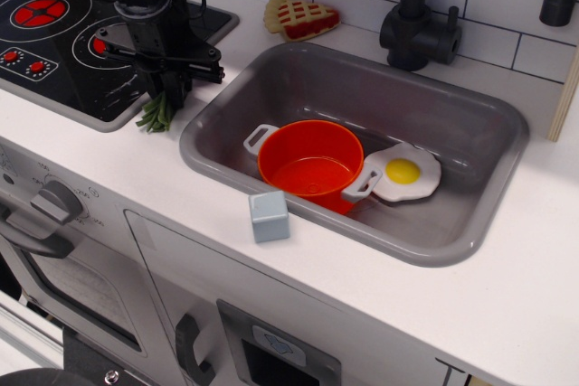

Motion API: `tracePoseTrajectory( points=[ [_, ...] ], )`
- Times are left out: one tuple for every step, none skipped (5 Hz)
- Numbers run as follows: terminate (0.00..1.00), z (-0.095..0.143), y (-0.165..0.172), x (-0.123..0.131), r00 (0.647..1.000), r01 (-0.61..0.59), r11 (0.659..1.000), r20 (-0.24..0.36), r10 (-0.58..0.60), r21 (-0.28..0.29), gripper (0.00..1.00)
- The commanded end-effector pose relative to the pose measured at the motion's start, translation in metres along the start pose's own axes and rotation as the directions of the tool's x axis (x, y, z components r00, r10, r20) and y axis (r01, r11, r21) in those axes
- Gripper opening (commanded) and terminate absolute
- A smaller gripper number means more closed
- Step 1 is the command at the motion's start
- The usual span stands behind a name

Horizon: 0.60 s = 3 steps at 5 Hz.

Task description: Put beet in pot sink

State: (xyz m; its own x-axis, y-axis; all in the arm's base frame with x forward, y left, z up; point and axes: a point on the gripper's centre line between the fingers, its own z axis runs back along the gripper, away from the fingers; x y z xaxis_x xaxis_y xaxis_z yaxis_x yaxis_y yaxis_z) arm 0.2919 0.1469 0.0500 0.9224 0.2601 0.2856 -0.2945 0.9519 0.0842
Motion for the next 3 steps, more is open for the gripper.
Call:
tracePoseTrajectory(
  points=[
    [0.00,0.067,-0.038,0.004,0.999,-0.029,0.992,0.037,0.034,-0.123,0.00],
    [0.00,0.067,-0.073,-0.012,0.995,-0.001,0.991,-0.095,-0.012,-0.137,0.00],
    [0.00,0.050,-0.101,-0.028,0.985,0.023,0.996,-0.168,-0.038,-0.090,0.00]
  ],
)
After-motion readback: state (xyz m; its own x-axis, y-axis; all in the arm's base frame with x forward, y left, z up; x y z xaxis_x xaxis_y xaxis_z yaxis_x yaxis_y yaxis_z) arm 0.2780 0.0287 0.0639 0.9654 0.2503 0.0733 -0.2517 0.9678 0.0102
